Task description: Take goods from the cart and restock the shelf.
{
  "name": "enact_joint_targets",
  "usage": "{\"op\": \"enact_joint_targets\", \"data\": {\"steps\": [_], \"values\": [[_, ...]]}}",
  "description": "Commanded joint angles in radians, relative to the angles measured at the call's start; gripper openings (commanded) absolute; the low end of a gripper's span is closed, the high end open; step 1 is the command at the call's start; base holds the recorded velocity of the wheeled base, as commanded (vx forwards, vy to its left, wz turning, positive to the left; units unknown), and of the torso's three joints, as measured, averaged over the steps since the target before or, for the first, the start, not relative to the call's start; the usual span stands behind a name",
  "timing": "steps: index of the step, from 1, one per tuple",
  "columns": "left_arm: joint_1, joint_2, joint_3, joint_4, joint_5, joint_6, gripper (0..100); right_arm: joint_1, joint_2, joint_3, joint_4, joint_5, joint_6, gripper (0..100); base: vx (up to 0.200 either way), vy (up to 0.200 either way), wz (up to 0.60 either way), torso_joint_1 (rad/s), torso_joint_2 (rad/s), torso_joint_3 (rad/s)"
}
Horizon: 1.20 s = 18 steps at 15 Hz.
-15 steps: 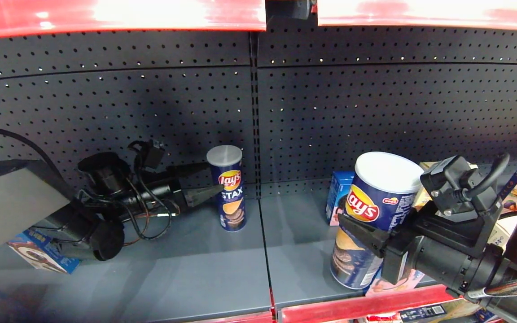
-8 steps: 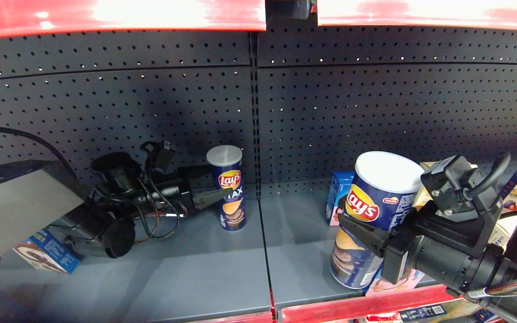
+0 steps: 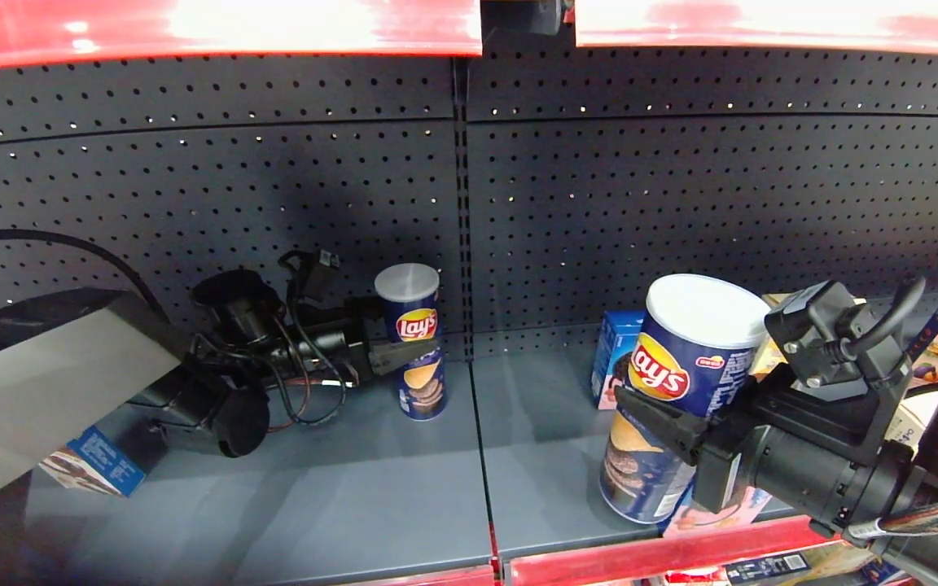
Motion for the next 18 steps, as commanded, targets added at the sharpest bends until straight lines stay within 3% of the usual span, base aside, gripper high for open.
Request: {"op": "enact_joint_targets", "data": {"steps": [1, 8, 9, 18], "values": [[-0.012, 0.003, -0.002, 0.000, 0.000, 0.000, 100, 0.001, 0.004, -0.001, 0.000, 0.001, -0.001, 0, 0.000, 0.000, 0.00, 0.000, 0.00, 0.000], [-0.019, 0.009, -0.020, 0.001, 0.001, 0.000, 100, -0.002, 0.004, -0.001, 0.000, 0.001, 0.001, 0, 0.000, 0.000, 0.00, 0.000, 0.00, 0.000], [-0.019, 0.023, -0.025, -0.008, 0.003, 0.000, 0, -0.002, 0.004, 0.000, 0.000, 0.001, 0.001, 0, 0.000, 0.000, 0.00, 0.000, 0.00, 0.000], [-0.029, 0.016, -0.034, 0.000, 0.001, 0.000, 0, -0.007, 0.004, 0.012, 0.000, 0.001, 0.007, 0, 0.000, 0.000, 0.00, 0.000, 0.00, 0.000]]}}
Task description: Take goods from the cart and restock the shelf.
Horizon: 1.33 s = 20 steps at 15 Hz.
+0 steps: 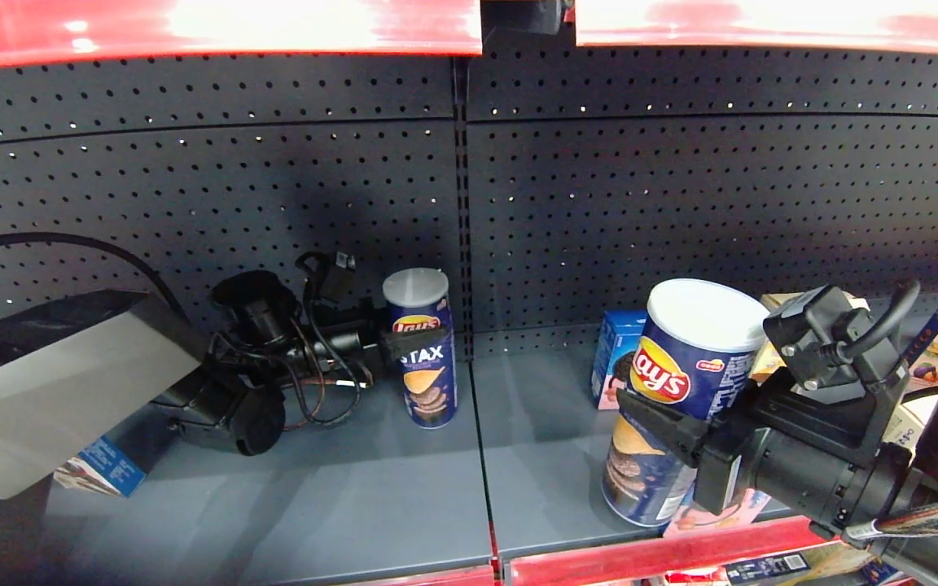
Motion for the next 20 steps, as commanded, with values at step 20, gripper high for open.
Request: {"op": "enact_joint_targets", "data": {"steps": [20], "values": [[-0.122, -0.346, 0.586, -0.169, 0.130, -0.008, 0, -0.007, -0.020, 0.014, 0.001, -0.001, 0.000, 0, 0.000, 0.000, 0.00, 0.000, 0.00, 0.000]]}}
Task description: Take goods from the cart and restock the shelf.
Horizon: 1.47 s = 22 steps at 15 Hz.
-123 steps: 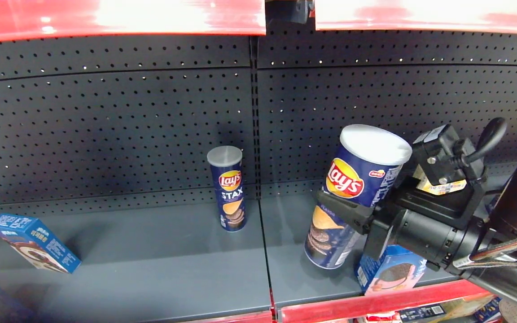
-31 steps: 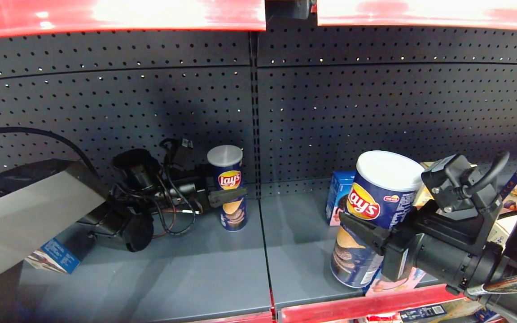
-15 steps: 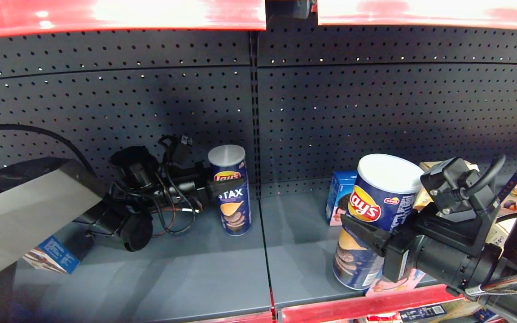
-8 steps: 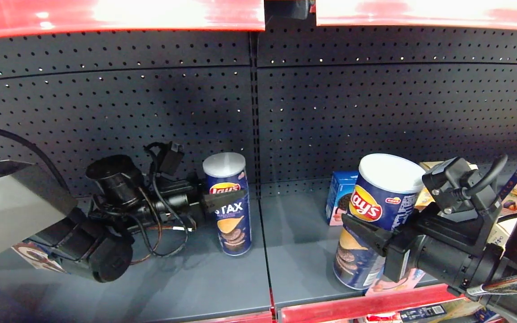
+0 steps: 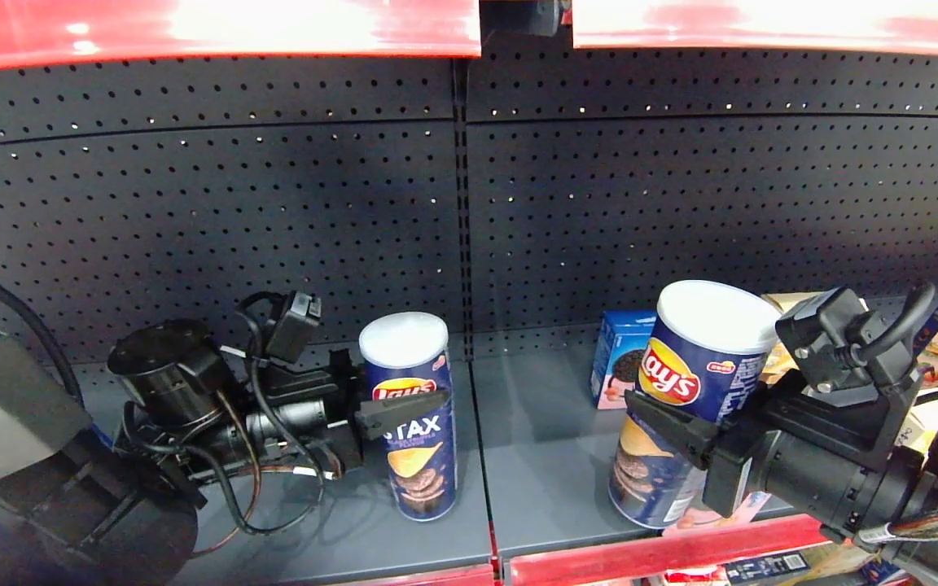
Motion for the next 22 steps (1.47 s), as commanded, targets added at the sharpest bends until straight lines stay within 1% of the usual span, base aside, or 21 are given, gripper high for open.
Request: {"op": "enact_joint_targets", "data": {"steps": [1, 3, 10, 12, 13, 14, 19, 21, 22], "values": [[-0.003, -0.018, 0.018, -0.001, 0.000, 0.002, 0, 0.001, -0.002, -0.001, 0.000, 0.000, 0.000, 0, 0.000, 0.000, 0.00, 0.000, 0.00, 0.000], [-0.003, -0.017, 0.042, -0.001, 0.000, 0.008, 0, -0.001, -0.002, -0.001, 0.000, 0.001, 0.000, 0, 0.000, 0.000, 0.00, 0.000, 0.00, 0.000], [0.006, -0.015, 0.070, -0.001, -0.002, 0.016, 0, -0.001, 0.003, -0.004, -0.002, 0.003, 0.000, 0, 0.000, 0.000, 0.00, 0.000, 0.00, 0.000], [0.008, -0.012, 0.093, -0.001, -0.002, 0.051, 0, -0.001, 0.003, -0.004, -0.002, 0.003, 0.000, 0, 0.000, 0.000, 0.00, 0.000, 0.00, 0.000], [0.009, -0.010, 0.099, -0.001, -0.002, 0.059, 0, -0.001, 0.003, -0.004, -0.002, 0.003, 0.000, 0, 0.000, 0.000, 0.00, 0.000, 0.00, 0.000], [0.012, -0.009, 0.114, -0.001, -0.002, 0.074, 0, -0.002, 0.003, -0.005, -0.002, 0.003, 0.000, 0, 0.000, 0.000, 0.00, 0.000, 0.00, 0.000], [0.014, -0.004, 0.114, -0.001, 0.000, 0.077, 0, -0.002, 0.009, -0.010, -0.002, 0.007, 0.000, 0, 0.000, 0.000, 0.00, 0.000, 0.00, 0.000], [0.011, -0.003, 0.114, -0.001, 0.013, 0.088, 0, -0.005, 0.007, -0.005, -0.002, 0.007, 0.000, 0, 0.000, 0.000, 0.00, 0.000, 0.00, 0.000], [0.009, 0.006, 0.117, -0.001, 0.021, 0.102, 100, -0.005, 0.007, -0.005, -0.002, 0.007, 0.000, 0, 0.000, 0.000, 0.00, 0.000, 0.00, 0.000]]}}
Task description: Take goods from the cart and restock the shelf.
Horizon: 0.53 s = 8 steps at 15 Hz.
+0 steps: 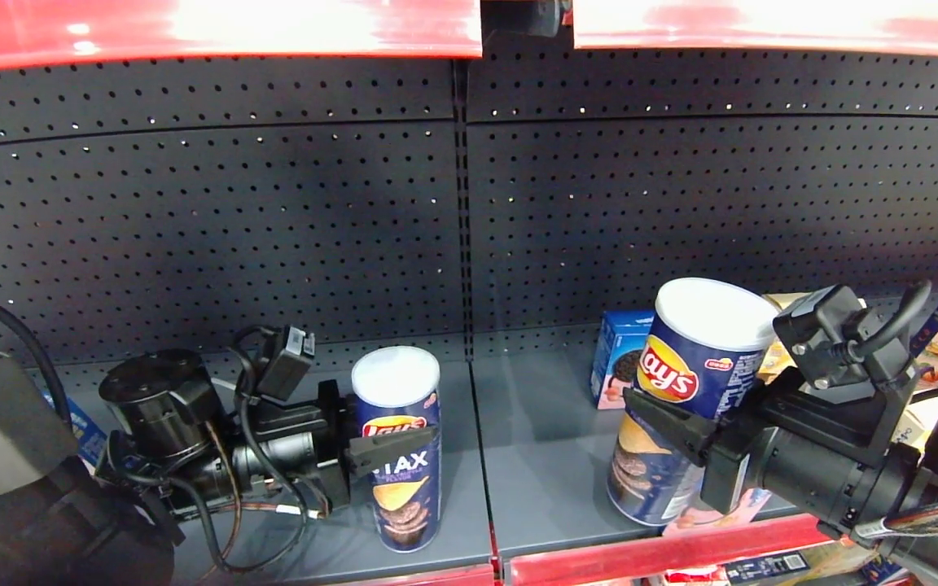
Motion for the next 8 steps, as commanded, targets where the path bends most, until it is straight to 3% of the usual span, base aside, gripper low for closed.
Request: {"op": "enact_joint_targets", "data": {"steps": [1, 8], "values": [[-0.002, 0.018, -0.001, 0.000, 0.010, 0.016, 100, 0.000, 0.002, -0.001, 0.000, 0.000, 0.000, 0, 0.000, 0.000, 0.00, 0.000, 0.00, 0.000], [0.003, 0.012, 0.012, 0.000, 0.017, 0.022, 100, -0.002, 0.002, 0.006, 0.000, 0.000, 0.001, 0, 0.000, 0.000, 0.00, 0.000, 0.00, 0.000]]}}
